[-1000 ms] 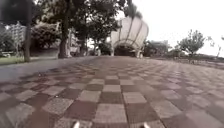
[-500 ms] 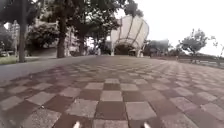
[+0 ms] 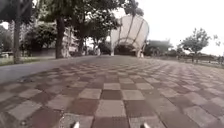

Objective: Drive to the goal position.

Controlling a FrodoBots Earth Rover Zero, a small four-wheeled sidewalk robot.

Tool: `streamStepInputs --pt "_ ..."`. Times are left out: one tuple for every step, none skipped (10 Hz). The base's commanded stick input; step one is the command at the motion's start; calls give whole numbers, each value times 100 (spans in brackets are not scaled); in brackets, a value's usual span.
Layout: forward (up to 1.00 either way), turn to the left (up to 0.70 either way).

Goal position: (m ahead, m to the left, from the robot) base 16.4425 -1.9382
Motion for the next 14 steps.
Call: streamStepInputs --pt "70 0" --pt "70 0" --pt "70 0" --pt "70 0" --pt "70 0" --pt "70 0" --pt "70 0" --pt "70 0" --pt "70 0" --pt "70 0" --pt "70 0" --pt "70 0" --pt "70 0" --pt "70 0"
